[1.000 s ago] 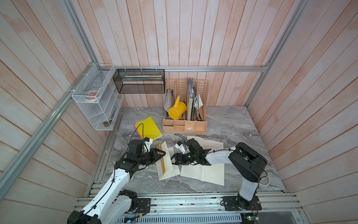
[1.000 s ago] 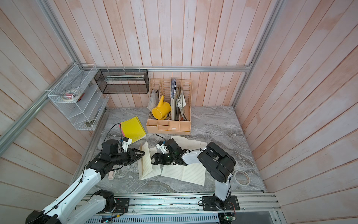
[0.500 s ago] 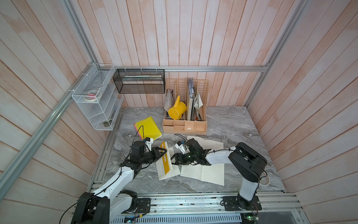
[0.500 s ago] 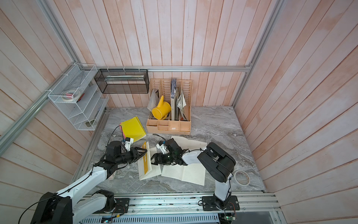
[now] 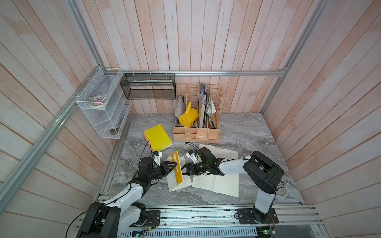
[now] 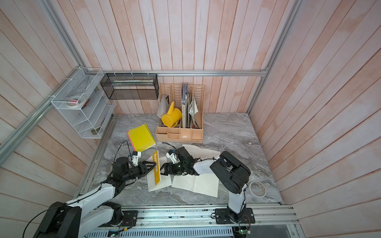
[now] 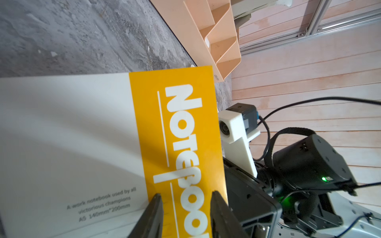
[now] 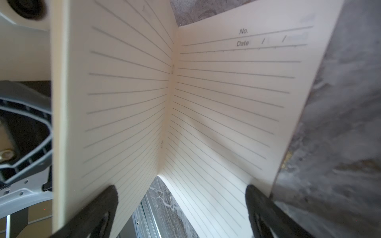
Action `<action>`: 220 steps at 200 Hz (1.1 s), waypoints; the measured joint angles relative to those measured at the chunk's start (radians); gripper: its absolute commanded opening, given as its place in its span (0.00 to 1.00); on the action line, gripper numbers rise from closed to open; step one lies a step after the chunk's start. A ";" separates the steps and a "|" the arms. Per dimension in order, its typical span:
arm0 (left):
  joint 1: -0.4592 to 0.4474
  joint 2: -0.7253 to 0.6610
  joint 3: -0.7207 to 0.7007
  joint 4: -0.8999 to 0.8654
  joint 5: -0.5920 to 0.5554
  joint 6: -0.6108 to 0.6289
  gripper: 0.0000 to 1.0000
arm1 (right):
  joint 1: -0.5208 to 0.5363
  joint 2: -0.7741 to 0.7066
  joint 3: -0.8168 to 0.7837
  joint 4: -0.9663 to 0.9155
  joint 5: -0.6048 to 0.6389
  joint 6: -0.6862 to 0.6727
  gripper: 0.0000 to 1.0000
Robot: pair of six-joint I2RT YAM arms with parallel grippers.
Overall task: Close the notebook
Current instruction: Close the notebook at the center of the board.
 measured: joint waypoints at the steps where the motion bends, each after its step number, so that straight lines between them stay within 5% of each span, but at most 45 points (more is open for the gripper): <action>1: 0.000 0.000 -0.002 0.002 0.000 0.000 0.41 | 0.000 0.000 0.000 -0.001 0.000 -0.001 0.98; 71: 0.000 0.018 -0.056 0.067 -0.007 -0.002 0.41 | 0.004 -0.004 0.063 -0.145 0.024 -0.061 0.98; 169: 0.001 0.050 -0.089 0.081 -0.027 0.014 0.41 | -0.004 -0.131 0.249 -0.515 0.224 -0.221 0.98; 220: 0.001 0.050 -0.091 0.082 -0.027 0.016 0.41 | -0.016 -0.166 0.216 -0.429 0.175 -0.196 0.98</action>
